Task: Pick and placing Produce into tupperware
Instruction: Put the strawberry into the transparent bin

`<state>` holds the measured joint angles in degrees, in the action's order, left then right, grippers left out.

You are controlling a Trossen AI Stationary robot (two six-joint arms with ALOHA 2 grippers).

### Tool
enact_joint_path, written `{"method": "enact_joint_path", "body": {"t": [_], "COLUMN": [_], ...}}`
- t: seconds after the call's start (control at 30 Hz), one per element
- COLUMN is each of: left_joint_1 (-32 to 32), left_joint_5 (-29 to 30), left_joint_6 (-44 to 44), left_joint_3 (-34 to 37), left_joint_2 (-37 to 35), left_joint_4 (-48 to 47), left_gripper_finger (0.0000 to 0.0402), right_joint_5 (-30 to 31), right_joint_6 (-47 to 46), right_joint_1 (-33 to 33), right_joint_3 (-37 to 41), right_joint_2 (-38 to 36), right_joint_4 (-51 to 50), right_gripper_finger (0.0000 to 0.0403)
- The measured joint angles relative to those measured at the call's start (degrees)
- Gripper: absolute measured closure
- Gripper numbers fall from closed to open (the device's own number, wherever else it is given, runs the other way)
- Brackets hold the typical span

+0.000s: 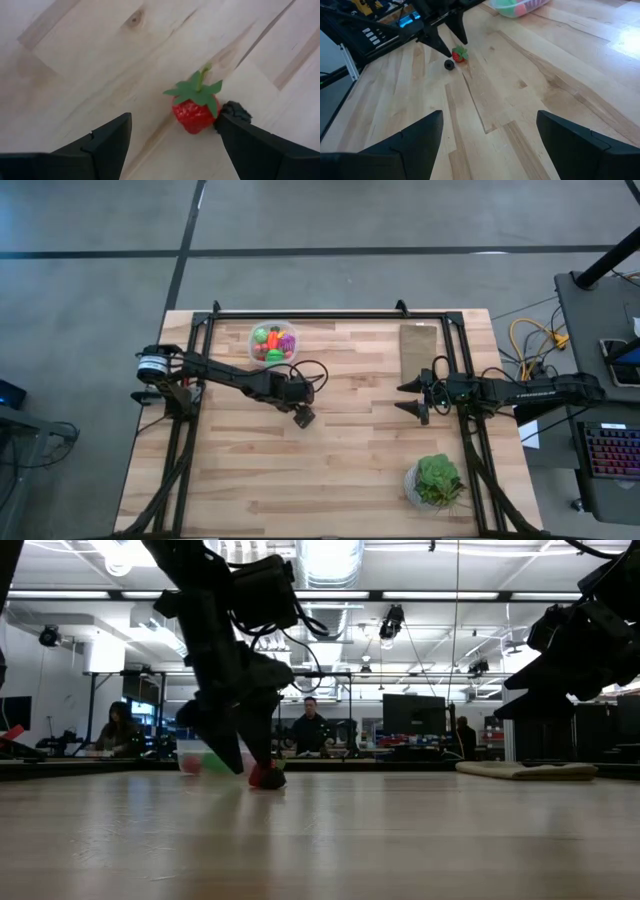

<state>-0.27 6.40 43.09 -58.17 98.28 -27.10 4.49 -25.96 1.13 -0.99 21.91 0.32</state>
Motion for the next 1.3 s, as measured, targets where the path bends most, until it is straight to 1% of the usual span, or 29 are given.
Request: {"method": "enact_joint_path", "body": {"t": [0.3, 0.53, 0.73, 0.8, 0.9, 1.17, 1.3], "left_joint_1": [0.0, -0.17, -0.3, -0.29, -0.28, -0.42, -0.44], "left_joint_5": [1.03, -0.27, 0.97, 0.45, -0.52, -1.28, -2.69], "left_joint_6": [0.11, 0.15, -0.66, -1.93, -3.1, -3.19, -3.21], "left_joint_3": [1.23, 0.11, -0.83, -1.07, -0.79, -1.5, -1.89], "left_joint_2": [0.64, 4.04, 4.02, 4.02, 3.93, 4.0, 3.73], "left_joint_4": [5.08, 4.45, 4.09, 3.09, 2.61, 2.2, 2.28], "left_gripper_finger": [0.0118, 0.0118, 0.0119, 0.0124, 0.0143, 0.0218, 0.0246], "right_joint_5": [0.0, 0.0, 0.01, 0.01, 0.01, 0.02, 0.0], "right_joint_6": [0.0, 0.02, 0.0, 0.0, 0.0, 0.0, 0.0], "right_joint_1": [0.01, 0.0, 0.01, 0.01, 0.02, 0.01, 0.01], "right_joint_3": [0.0, 0.0, 0.0, 0.01, 0.0, 0.02, 0.0], "right_joint_2": [0.0, -0.02, 0.0, -0.01, 0.0, 0.0, 0.0], "right_joint_4": [0.0, -0.04, -0.04, -0.04, -0.04, -0.04, -0.04], "right_gripper_finger": [0.009, 0.009, 0.009, 0.009, 0.009, 0.009, 0.009]}}
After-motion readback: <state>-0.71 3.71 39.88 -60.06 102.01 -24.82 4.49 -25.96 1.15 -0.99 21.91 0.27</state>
